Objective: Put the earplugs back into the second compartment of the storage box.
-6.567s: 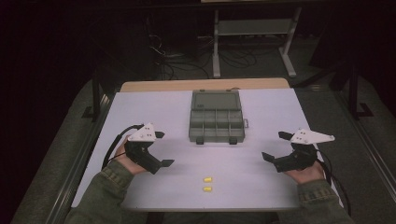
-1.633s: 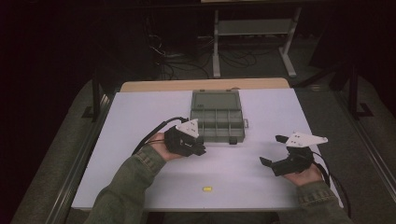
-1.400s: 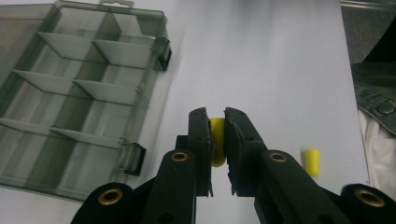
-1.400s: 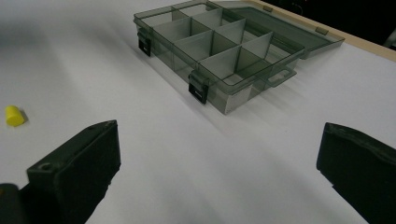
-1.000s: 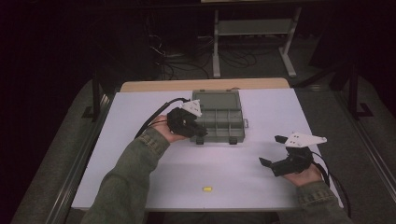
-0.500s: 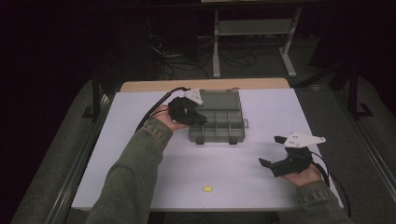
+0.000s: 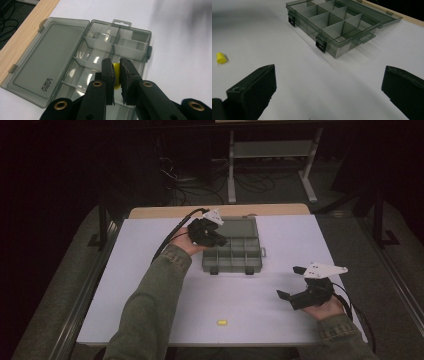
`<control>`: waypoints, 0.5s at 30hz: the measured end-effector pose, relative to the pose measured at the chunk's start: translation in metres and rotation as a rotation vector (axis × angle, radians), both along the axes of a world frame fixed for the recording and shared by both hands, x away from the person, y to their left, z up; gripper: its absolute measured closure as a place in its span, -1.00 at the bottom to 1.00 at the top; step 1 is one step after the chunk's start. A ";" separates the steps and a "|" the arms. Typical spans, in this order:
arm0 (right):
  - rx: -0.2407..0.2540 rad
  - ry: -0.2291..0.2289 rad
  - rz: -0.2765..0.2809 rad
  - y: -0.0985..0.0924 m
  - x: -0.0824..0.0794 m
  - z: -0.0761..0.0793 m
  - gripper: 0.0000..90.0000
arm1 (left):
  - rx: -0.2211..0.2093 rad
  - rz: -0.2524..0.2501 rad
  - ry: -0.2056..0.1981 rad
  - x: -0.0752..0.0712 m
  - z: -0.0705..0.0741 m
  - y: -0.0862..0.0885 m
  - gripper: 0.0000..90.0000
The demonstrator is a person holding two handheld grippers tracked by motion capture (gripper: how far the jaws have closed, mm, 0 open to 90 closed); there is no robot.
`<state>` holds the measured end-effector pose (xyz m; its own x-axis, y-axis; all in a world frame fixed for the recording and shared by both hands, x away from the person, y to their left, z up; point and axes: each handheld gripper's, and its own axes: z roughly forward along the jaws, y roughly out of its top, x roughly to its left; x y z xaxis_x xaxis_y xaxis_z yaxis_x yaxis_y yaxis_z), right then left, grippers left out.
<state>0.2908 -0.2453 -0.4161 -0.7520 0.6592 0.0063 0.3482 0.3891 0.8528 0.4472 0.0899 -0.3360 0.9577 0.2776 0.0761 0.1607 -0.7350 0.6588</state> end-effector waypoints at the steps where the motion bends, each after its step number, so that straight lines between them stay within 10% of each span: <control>1: 0.000 -0.001 0.000 0.000 0.000 0.000 -1.00 | -0.004 0.007 -0.001 0.002 -0.003 -0.002 0.84; 15: 0.008 -0.004 0.003 -0.002 -0.002 0.000 -1.00 | -0.011 0.061 0.044 0.033 -0.036 -0.001 0.84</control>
<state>0.2892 -0.2470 -0.4162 -0.7542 0.6566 0.0085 0.3438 0.3837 0.8571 0.4801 0.0887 -0.3722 0.9414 0.3358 0.0313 0.2333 -0.7155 0.6585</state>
